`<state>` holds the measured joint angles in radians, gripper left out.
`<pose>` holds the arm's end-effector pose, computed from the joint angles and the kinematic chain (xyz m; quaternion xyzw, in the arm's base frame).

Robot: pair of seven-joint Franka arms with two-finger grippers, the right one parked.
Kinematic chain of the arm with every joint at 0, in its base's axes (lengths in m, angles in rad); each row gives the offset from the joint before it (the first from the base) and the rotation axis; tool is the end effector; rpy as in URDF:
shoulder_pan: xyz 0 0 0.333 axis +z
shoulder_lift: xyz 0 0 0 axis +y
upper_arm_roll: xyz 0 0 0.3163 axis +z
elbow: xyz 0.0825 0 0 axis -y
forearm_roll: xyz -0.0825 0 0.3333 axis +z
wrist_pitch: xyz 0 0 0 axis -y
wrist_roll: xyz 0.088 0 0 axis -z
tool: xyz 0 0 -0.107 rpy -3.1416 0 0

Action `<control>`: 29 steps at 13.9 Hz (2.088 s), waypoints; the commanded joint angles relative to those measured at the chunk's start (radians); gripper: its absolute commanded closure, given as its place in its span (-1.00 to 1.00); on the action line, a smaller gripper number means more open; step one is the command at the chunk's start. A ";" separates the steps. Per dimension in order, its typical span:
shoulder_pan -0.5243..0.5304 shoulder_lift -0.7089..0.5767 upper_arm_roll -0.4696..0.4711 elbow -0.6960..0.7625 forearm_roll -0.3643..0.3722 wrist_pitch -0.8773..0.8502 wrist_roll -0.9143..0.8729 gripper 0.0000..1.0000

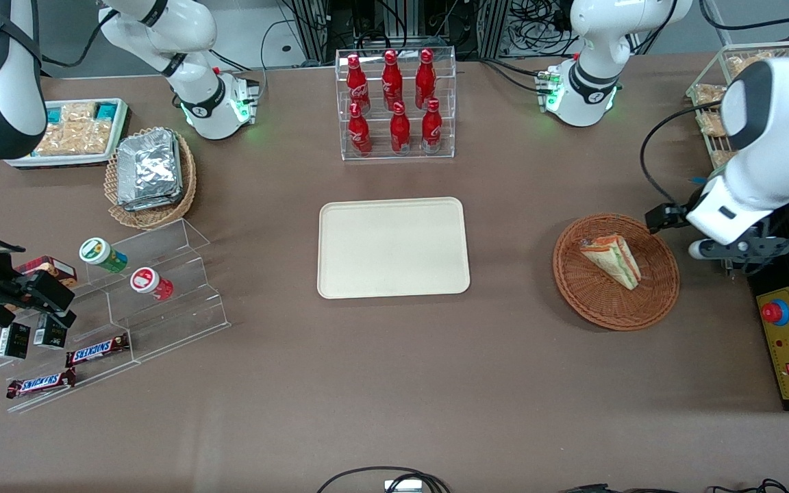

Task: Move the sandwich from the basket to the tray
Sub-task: 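Move the left gripper over the sandwich in the wicker basket, then lower the left gripper and close it on the sandwich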

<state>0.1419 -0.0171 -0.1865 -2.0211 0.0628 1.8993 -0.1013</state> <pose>0.4904 -0.0177 0.4700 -0.9980 -0.0167 0.0501 0.0345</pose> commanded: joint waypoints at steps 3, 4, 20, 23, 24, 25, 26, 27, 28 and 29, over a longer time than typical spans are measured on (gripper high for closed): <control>0.001 -0.043 0.002 -0.200 0.002 0.205 -0.181 -1.00; 0.001 -0.034 0.002 -0.217 0.002 0.231 -0.211 -1.00; -0.004 0.137 0.002 -0.396 0.006 0.618 -0.623 -1.00; -0.001 0.173 0.004 -0.396 0.006 0.652 -0.636 -1.00; -0.001 0.189 0.006 -0.396 0.006 0.656 -0.653 -1.00; -0.001 0.193 0.006 -0.396 0.006 0.667 -0.659 -1.00; -0.001 0.197 0.006 -0.396 0.006 0.669 -0.663 -0.93; 0.001 0.198 0.006 -0.396 0.006 0.669 -0.663 -0.44; 0.001 0.200 0.006 -0.398 0.008 0.669 -0.666 0.42; 0.001 0.201 0.007 -0.398 0.011 0.669 -0.666 0.99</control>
<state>0.1424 0.1851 -0.1824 -2.4118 0.0624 2.5492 -0.7451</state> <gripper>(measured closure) 0.145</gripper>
